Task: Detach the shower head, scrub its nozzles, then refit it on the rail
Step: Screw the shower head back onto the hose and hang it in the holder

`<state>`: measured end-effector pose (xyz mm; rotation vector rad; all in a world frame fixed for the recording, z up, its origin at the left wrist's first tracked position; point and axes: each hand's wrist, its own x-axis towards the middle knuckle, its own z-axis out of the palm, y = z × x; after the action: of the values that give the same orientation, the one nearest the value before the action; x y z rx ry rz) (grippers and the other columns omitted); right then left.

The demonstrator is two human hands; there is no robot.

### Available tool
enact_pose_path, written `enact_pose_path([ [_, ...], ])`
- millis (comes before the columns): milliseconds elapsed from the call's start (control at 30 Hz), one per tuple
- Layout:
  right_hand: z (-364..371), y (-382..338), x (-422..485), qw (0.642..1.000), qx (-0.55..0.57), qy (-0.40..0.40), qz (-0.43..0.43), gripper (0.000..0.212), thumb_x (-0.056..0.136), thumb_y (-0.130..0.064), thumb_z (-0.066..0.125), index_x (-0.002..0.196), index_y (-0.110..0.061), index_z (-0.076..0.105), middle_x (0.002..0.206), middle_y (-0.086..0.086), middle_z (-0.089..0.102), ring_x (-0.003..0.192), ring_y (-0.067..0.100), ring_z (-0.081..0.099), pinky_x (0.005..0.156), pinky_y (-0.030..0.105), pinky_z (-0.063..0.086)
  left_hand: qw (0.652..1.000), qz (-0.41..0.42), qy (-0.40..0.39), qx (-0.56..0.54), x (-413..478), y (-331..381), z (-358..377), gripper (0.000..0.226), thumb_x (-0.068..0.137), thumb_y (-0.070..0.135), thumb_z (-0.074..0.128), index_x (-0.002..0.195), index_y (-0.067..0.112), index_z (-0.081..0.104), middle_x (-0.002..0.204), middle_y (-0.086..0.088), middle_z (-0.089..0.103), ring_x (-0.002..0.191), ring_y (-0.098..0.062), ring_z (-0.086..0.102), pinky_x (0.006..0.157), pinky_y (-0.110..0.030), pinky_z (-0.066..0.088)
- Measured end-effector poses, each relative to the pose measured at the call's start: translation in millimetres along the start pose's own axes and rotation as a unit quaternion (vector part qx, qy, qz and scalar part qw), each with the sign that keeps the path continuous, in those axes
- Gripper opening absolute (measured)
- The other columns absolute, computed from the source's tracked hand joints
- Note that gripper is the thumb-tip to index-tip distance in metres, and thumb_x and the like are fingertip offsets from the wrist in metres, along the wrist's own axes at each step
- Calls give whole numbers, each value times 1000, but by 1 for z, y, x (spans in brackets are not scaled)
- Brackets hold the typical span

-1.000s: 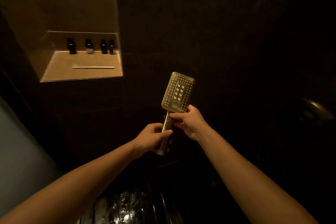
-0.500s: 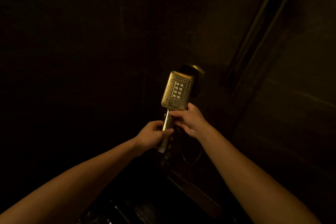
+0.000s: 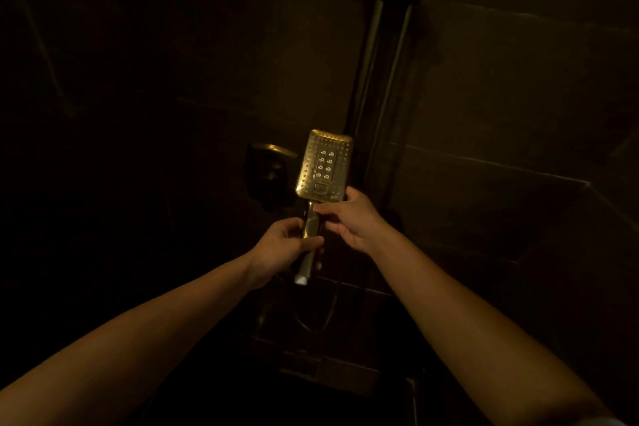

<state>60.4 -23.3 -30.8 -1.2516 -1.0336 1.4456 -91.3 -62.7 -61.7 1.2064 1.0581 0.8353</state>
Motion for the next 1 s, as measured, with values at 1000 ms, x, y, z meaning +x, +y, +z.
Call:
enact_pose_path([
  [1000, -76, -238, 109, 886, -154, 254, -357, 14, 92, -20, 63, 105, -20, 56, 94, -1, 60, 80, 12, 60, 63, 24, 49, 960, 233, 15, -152, 143, 176, 17, 24, 92, 2, 60, 115, 3, 53, 88, -15, 64, 70, -27, 68, 64, -40, 60],
])
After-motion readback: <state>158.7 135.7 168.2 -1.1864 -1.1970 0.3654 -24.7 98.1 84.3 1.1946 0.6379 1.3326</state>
